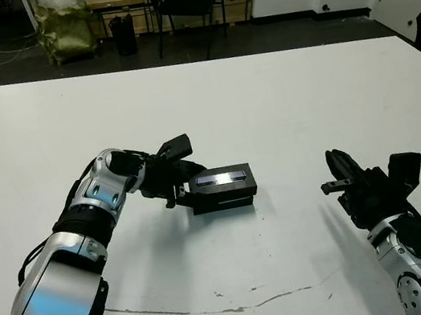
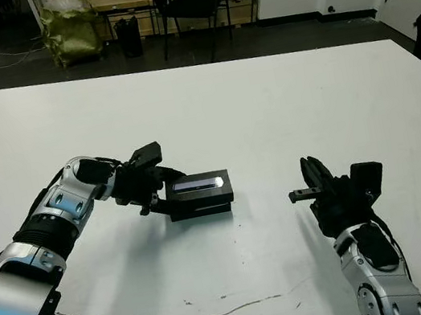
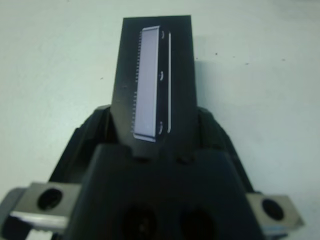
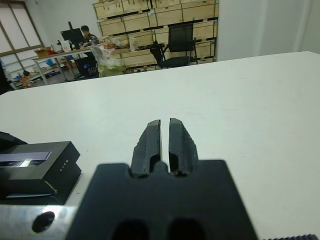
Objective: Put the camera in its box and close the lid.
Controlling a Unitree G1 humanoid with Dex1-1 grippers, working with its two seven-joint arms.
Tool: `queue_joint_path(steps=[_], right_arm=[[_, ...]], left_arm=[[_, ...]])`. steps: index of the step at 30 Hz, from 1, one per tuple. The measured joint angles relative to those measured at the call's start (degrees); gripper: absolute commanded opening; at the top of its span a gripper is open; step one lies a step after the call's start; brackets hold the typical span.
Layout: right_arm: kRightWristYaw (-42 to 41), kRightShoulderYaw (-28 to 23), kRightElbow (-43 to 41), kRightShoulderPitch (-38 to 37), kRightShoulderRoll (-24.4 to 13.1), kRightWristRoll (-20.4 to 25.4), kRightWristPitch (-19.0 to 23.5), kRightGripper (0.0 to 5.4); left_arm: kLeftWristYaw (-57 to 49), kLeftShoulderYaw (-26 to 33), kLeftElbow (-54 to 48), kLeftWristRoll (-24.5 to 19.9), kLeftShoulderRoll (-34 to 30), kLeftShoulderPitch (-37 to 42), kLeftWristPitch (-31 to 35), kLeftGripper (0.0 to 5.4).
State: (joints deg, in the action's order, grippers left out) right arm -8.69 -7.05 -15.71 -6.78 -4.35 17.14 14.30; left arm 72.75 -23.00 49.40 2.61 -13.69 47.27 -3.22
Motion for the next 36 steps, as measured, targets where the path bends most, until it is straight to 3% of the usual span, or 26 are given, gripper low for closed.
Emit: queue_joint_path(steps=[12,36], right_arm=[[1.2,0.1,-1.6,0.2,0.0,-0.1,2.4,0.00],[0.9,-0.3,-1.2,0.5,-0.2,-0.1,2.5,0.00]], left_arm=[[2.3,-1.4,-0.4,0.2,-0.8,0.0,1.5,2.74],[0.3,-0.6,1.7,0.6,-1.0,-1.7,2.8,2.74]])
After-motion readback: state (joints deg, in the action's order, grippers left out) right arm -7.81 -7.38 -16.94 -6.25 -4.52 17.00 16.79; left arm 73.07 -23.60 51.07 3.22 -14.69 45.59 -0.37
